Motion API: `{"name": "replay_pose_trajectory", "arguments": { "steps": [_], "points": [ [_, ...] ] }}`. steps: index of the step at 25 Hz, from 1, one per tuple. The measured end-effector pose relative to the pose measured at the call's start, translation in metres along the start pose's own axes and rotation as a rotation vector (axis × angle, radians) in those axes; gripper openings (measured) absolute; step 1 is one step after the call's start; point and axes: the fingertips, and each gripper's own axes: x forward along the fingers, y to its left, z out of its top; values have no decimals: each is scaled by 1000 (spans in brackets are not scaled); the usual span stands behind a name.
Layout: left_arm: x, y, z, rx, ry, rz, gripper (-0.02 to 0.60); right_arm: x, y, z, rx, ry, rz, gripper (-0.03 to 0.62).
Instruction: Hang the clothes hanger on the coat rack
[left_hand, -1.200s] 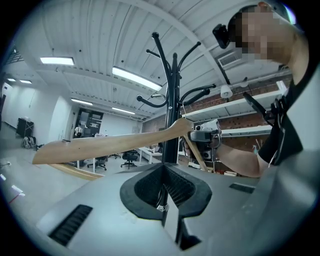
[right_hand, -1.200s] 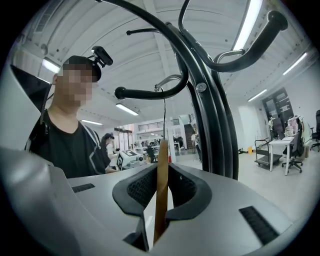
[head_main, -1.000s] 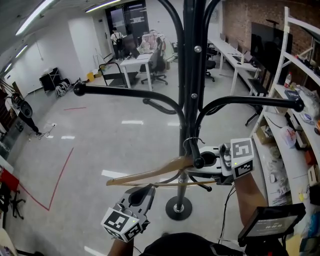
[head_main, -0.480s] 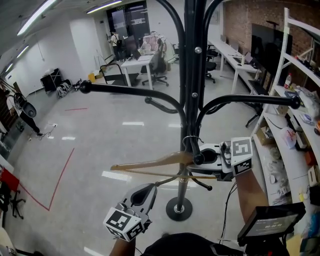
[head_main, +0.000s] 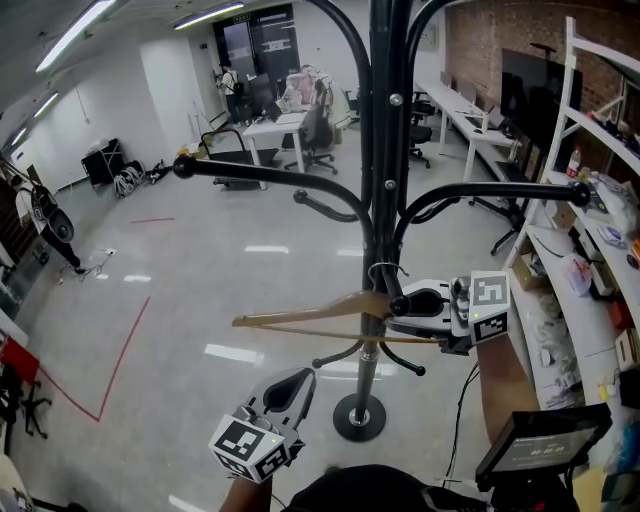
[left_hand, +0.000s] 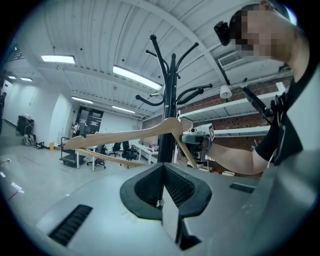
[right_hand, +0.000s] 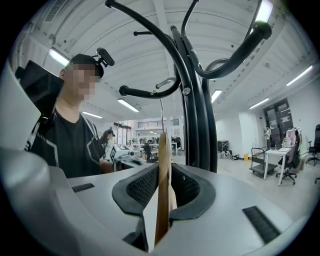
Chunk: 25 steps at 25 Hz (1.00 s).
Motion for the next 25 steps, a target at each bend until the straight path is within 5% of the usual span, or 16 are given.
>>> {"name": "replay_pose_trajectory", "arguments": {
  "steps": [12, 25],
  "points": [
    [-10, -6, 0, 4, 3, -11, 0, -20, 5, 11, -77, -27, -98, 58],
    [-12, -20, 7, 10, -15, -44, 0, -82, 19, 46, -160, -126, -394, 58]
  ]
}}
